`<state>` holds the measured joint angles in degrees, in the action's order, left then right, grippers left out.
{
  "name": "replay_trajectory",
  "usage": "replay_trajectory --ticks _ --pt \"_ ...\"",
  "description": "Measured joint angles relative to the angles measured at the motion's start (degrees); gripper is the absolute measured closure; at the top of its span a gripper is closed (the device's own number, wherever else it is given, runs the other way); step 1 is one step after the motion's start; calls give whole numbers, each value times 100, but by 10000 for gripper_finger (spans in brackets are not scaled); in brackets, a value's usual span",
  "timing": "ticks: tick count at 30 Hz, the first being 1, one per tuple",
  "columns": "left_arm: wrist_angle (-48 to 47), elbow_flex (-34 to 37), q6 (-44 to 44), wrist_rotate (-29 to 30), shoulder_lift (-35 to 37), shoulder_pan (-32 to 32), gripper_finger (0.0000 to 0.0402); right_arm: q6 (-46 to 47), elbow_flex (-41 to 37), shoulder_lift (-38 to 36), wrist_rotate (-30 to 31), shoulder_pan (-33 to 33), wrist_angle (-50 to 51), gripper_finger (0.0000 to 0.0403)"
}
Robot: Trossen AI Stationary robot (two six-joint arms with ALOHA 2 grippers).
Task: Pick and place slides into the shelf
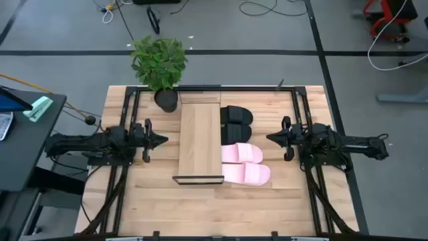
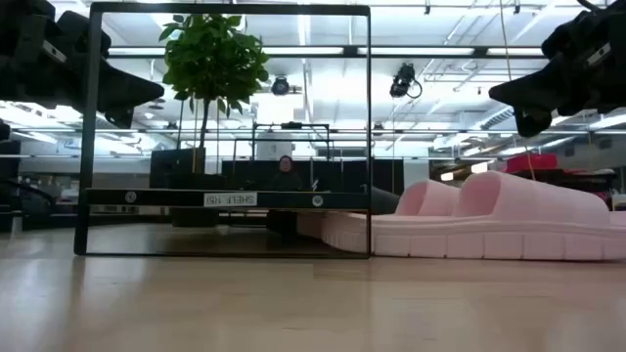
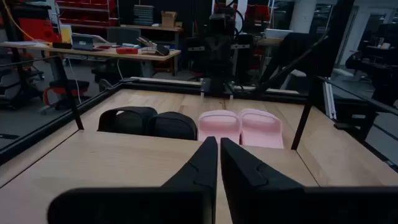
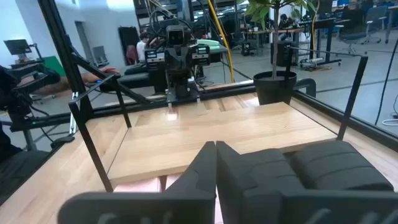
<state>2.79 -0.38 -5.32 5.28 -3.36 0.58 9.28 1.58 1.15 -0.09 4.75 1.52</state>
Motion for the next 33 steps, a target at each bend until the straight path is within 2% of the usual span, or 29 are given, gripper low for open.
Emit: replay_trajectory --ticks 11,21,33 --pt "0 0 0 0 0 -2 365 0 1 -1 0 0 -2 398" --pt "-2 2 0 0 -2 -2 378 0 1 -2 1 0 -2 398" --pt "0 2 2 0 0 -1 363 0 0 0 0 2 -2 398"
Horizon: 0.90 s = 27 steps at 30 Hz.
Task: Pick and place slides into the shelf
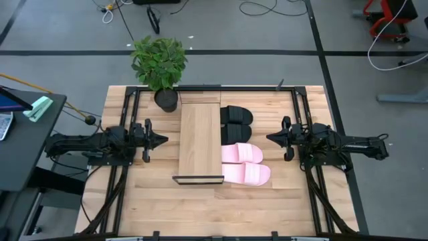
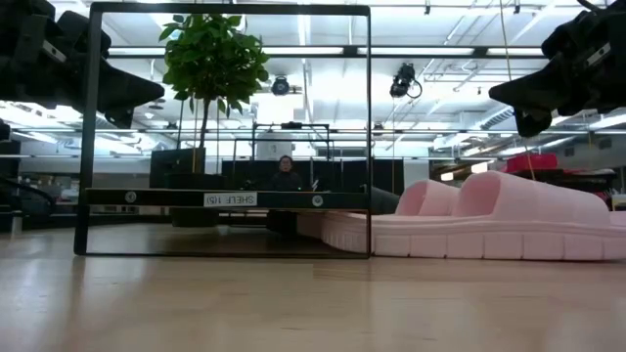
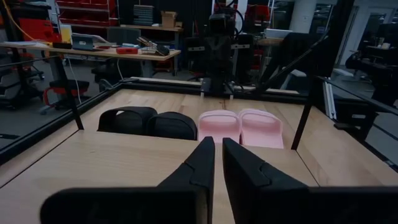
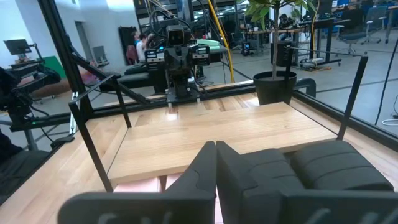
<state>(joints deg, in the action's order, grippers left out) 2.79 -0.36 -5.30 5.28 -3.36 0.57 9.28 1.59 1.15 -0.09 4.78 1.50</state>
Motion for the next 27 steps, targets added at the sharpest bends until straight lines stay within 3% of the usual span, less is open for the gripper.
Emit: replay_trajectory --ticks 13,27 --pt "0 -2 -2 0 0 1 378 0 1 -2 0 -2 0 398" --pt "-1 -2 0 0 0 -1 363 0 2 -1 0 -2 2 398"
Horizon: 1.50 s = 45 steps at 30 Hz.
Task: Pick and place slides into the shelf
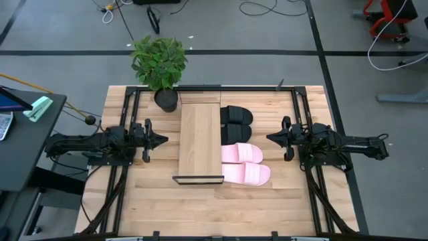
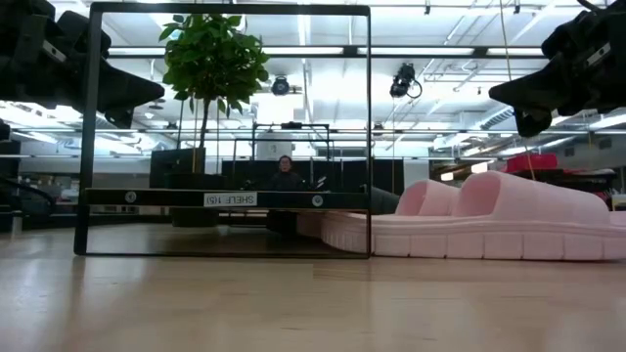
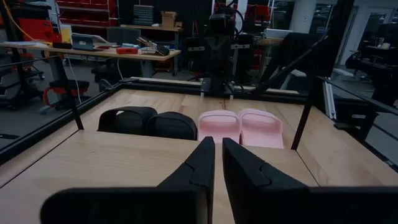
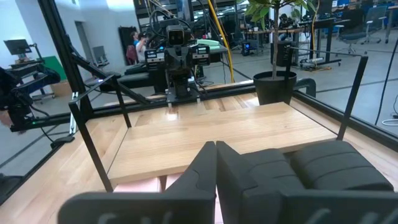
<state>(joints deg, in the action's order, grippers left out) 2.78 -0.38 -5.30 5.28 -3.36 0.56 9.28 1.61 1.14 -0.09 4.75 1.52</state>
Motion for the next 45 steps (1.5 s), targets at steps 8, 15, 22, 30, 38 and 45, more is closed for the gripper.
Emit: replay_trajectory --ticks 8,15,22,30,38,45 --pt "1 2 -2 0 0 2 372 0 -2 0 2 0 0 398" --pt "1 0 -2 0 0 2 375 0 -2 0 0 0 0 398" --pt "0 1 0 0 0 2 365 0 -2 0 2 0 0 398" --pt "1 1 -1 0 0 2 367 0 -2 -2 2 0 0 398" --pt "1 2 -2 0 -2 2 378 0 -2 -2 2 2 -1 398" --pt "1 0 0 0 0 2 371 0 -2 1 2 0 -2 398"
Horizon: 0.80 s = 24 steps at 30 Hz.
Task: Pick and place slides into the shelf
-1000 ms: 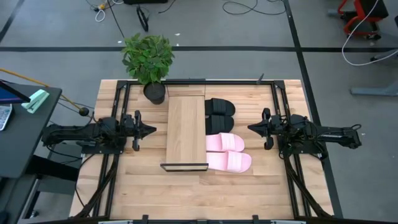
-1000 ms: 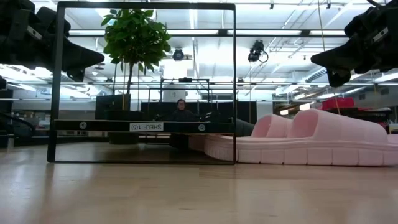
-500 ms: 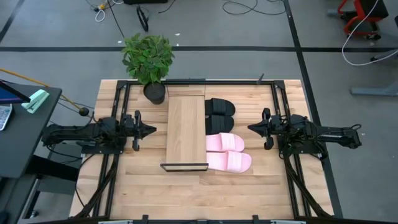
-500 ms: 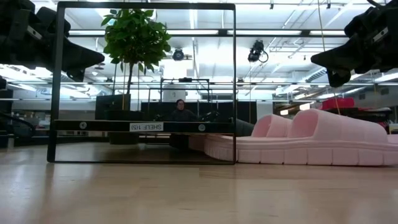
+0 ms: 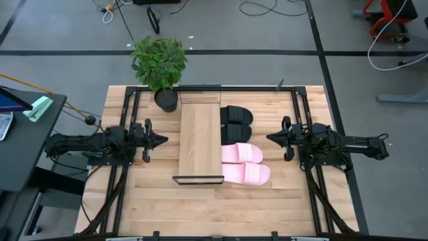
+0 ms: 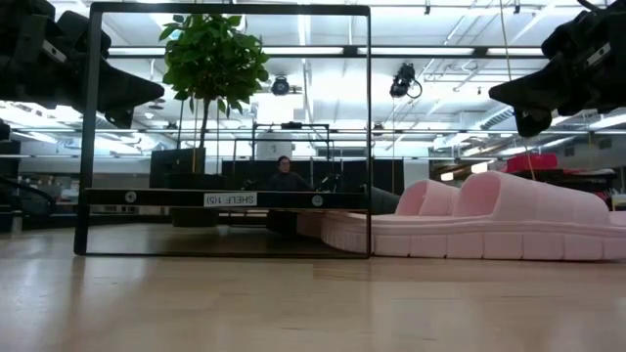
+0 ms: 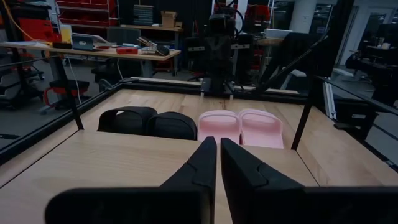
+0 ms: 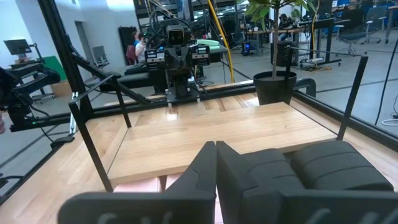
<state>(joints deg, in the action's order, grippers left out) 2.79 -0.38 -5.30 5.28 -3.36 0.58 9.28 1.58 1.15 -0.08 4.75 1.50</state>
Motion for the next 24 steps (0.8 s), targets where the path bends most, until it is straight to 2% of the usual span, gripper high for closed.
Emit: replay_trajectory --ticks 7,14,19,24 --pt "15 1 12 3 -2 0 365 0 -16 0 11 0 -140 398" --pt "885 2 2 352 0 0 377 -199 8 0 323 0 -1170 398" --pt "1090 -6 -4 431 0 0 372 -154 411 90 638 0 -875 391" --pt "1028 -187 -37 563 -2 0 357 -134 1310 577 656 0 -381 374"
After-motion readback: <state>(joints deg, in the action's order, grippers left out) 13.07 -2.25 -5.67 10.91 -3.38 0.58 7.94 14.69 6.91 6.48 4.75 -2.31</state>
